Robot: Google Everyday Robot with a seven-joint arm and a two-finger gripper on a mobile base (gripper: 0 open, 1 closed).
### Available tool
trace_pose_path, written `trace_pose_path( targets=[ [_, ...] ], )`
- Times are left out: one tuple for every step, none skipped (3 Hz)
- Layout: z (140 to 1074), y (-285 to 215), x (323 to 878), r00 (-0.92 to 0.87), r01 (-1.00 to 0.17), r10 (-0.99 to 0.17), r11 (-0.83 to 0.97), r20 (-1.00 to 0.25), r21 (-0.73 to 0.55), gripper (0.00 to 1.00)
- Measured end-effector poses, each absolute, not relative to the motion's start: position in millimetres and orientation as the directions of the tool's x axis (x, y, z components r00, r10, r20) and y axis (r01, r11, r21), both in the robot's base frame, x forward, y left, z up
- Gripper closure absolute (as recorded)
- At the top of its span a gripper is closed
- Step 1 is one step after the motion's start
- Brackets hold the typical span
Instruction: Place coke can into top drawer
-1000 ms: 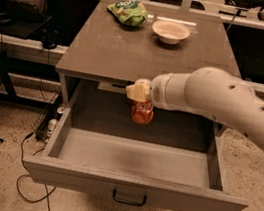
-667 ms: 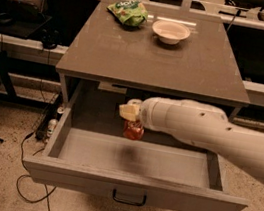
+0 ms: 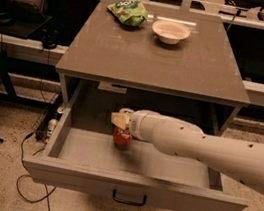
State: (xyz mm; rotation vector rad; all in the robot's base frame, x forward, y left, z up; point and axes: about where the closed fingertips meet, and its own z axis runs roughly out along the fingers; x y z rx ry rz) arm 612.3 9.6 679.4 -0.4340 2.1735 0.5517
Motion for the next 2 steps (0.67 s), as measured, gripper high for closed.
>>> trace_pose_path(
  targets=[
    [674.1, 13.4, 611.6, -0.6, -0.483, -0.113, 0.84, -0.792, 0.246, 0.51],
    [674.5, 14.6, 611.5, -0.599, -0.485, -0.114, 0.839, -0.792, 0.246, 0.28]
  ],
)
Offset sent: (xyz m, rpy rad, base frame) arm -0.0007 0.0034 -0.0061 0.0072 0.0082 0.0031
